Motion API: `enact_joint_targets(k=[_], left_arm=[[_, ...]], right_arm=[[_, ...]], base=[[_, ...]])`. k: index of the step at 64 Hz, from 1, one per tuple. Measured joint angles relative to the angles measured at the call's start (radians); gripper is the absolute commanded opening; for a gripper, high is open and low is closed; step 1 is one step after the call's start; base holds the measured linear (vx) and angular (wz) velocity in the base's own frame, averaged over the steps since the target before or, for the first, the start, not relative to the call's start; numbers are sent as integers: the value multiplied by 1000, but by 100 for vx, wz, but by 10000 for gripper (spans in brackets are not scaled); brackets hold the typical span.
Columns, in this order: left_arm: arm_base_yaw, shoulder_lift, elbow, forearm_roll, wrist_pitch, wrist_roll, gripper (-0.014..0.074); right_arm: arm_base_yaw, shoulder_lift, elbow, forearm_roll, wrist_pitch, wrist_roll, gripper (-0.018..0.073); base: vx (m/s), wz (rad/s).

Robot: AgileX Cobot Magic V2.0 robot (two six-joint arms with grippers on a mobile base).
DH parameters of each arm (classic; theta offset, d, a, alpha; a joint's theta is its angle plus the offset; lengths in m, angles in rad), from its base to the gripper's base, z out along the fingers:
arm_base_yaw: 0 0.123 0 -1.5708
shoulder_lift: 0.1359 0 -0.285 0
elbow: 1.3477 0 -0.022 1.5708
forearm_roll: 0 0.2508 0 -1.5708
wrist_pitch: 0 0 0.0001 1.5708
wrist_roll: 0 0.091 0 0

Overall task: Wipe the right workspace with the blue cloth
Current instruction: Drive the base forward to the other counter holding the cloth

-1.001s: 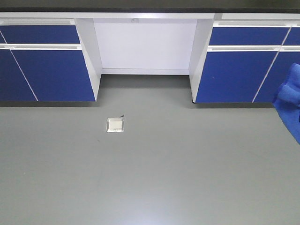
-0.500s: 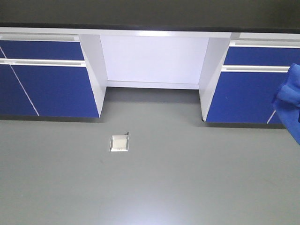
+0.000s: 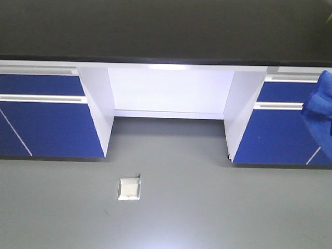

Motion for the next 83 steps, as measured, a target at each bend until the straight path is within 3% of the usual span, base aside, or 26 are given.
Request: enact_joint_targets(k=[83], left_arm=[[0, 0, 0, 0, 0, 0, -6]], right_arm=[[0, 0, 0, 0, 0, 0, -4]], base=[[33, -1]])
